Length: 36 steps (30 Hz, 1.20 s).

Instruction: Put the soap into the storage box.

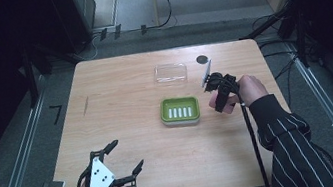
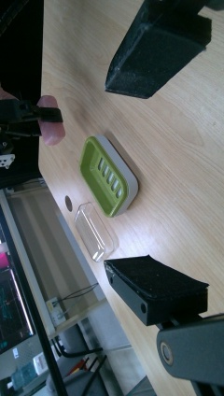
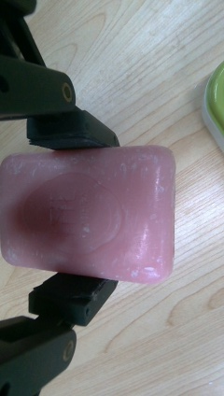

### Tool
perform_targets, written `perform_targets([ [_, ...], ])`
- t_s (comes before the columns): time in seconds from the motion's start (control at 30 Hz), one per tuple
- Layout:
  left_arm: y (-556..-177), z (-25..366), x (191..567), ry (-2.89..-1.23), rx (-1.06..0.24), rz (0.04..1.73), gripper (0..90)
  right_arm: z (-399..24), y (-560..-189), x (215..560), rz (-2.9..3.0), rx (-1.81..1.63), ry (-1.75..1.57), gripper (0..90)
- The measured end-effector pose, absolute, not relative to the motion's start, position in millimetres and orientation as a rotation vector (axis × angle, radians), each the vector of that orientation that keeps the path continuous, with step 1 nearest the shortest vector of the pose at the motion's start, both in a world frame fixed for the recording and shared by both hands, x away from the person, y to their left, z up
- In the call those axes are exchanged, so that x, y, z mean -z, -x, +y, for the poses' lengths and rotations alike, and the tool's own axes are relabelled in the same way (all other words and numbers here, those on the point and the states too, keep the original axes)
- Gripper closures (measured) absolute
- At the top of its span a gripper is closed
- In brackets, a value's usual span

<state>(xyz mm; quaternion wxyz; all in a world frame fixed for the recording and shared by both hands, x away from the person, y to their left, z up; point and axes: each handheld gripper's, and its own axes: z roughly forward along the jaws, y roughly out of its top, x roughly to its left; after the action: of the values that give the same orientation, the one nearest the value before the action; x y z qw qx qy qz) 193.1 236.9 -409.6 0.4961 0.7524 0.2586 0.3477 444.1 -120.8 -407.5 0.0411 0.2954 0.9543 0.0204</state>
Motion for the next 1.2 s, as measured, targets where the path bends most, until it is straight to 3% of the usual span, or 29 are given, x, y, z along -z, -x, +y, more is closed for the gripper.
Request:
perform_targets([
  [1.2,-193.7,236.1,410.1,-1.828,-0.842,0.626,13.6,-88.6,-449.0,387.2,2.945,-0.105,-0.755,38.7],
])
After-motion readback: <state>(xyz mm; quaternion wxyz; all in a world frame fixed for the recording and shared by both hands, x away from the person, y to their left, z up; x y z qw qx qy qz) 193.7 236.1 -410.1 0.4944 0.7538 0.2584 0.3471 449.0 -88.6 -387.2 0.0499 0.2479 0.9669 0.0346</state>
